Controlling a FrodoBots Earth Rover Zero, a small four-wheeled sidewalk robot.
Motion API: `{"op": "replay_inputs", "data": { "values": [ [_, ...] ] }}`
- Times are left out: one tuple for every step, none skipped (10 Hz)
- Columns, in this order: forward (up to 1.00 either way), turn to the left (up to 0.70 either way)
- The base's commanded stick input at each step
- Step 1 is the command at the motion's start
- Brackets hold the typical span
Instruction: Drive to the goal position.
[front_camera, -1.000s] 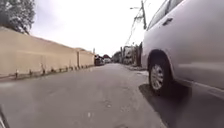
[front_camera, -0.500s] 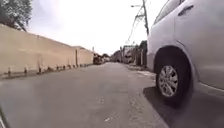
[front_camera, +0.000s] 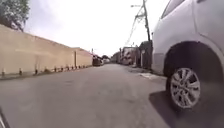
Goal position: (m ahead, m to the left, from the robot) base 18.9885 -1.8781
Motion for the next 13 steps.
{"op": "replay_inputs", "data": {
  "values": [
    [0.70, 0.01],
    [0.70, 0.01],
    [0.70, 0.01],
    [0.70, 0.01],
    [0.70, 0.01],
    [0.70, 0.01],
    [0.70, 0.01],
    [0.70, 0.01],
    [0.70, 0.01],
    [0.70, 0.01],
    [0.70, 0.01],
    [0.70, 0.00],
    [0.70, -0.04]
  ]
}}
